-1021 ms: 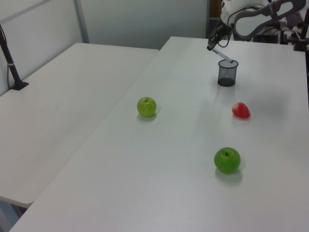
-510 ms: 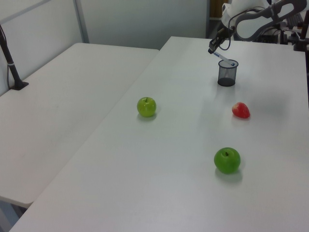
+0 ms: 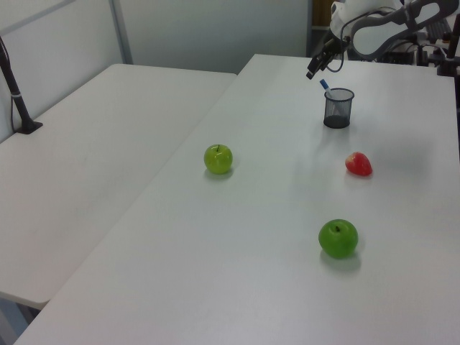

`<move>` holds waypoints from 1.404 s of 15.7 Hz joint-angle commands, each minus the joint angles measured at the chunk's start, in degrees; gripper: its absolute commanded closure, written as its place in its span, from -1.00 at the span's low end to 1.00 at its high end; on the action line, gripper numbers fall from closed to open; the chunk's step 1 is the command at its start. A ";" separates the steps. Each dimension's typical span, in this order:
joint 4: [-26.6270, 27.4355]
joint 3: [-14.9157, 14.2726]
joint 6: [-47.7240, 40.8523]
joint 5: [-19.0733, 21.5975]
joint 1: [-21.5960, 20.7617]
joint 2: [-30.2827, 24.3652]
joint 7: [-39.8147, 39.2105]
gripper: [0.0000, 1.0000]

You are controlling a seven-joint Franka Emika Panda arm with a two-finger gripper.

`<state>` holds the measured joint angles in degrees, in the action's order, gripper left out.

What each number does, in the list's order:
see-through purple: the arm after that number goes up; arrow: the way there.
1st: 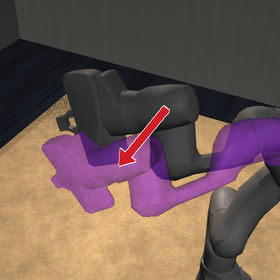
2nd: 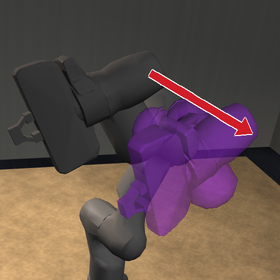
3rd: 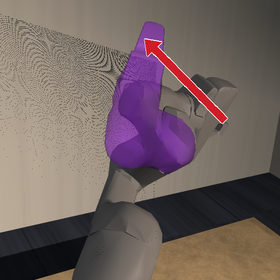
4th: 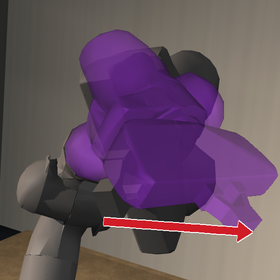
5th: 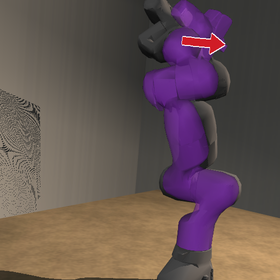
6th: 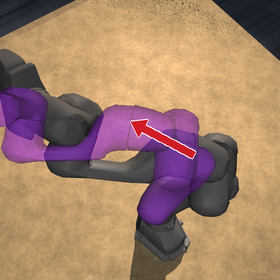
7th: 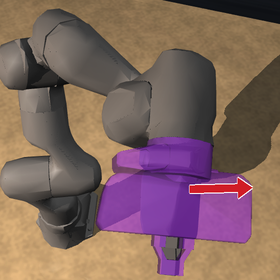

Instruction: Place marker

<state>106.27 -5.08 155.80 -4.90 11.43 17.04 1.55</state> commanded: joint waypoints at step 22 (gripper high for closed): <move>-10.99 0.08 -60.06 0.24 -20.30 -18.08 0.03 -1.00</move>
<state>93.83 -3.89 103.92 -4.91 -5.65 3.96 1.61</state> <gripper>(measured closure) 0.000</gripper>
